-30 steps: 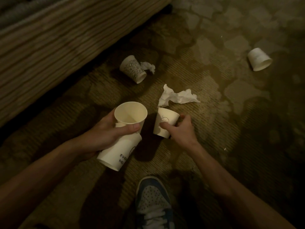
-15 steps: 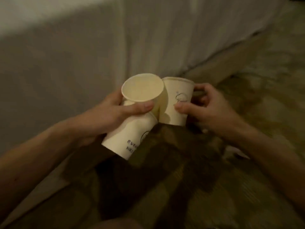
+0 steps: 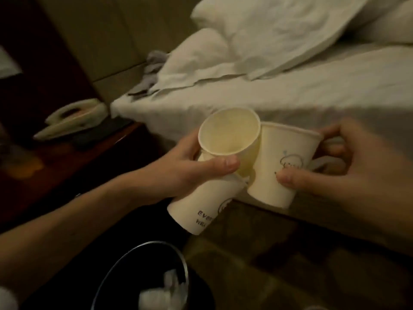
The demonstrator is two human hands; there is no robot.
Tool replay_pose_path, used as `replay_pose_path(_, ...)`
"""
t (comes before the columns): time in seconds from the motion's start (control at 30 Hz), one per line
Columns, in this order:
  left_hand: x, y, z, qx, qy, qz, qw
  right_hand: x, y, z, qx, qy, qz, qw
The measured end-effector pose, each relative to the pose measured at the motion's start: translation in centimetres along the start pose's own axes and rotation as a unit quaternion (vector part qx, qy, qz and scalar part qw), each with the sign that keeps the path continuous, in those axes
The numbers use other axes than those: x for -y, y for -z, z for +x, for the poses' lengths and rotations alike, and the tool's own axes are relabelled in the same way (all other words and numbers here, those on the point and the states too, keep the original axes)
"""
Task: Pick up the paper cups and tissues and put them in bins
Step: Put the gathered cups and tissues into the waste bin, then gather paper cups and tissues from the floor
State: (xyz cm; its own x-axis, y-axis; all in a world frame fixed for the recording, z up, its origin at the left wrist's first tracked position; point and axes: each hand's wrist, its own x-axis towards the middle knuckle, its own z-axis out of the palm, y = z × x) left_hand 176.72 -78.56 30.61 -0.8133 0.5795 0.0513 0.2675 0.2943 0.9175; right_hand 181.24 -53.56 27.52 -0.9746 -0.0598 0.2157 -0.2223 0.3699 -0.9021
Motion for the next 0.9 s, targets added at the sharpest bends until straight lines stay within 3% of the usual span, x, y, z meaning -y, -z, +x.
replay_pose_path(0.1,5.4,3.5,-7.3,-0.076,0.070,-0.022,0.994,-0.1,-9.0,1.0,0.107,-0.029,-0.003,0.994)
replay_pose_path(0.23,14.5,5.5,-13.3,-0.144,0.176,-0.065,0.972,-2.7,-19.2,1.2,0.200,-0.057,-0.092,0.974)
replay_pose_path(0.4,22.3,6.5,-16.4,-0.114,0.270,-0.051,0.955,-8.0,-27.1,-0.5,0.232,-0.073,-0.157,0.957)
replay_pose_path(0.6,28.2,3.8,-20.3,-0.104,0.341,-0.088,0.930,-11.1,-29.7,-2.7,0.296,0.087,-0.328,0.893)
replay_pose_path(0.7,28.7,4.1,-20.1,-0.065,0.387,-0.066,0.917,-11.7,-29.6,-3.3,0.334,0.105,-0.362,0.864)
replay_pose_path(0.8,28.1,4.8,-18.8,-0.023,0.417,0.021,0.908,-11.5,-29.3,-3.3,0.345,0.105,-0.345,0.866)
replay_pose_path(0.9,25.4,6.4,-16.1,-0.036,0.351,0.166,0.921,-10.7,-27.8,-1.7,0.303,0.102,-0.295,0.900)
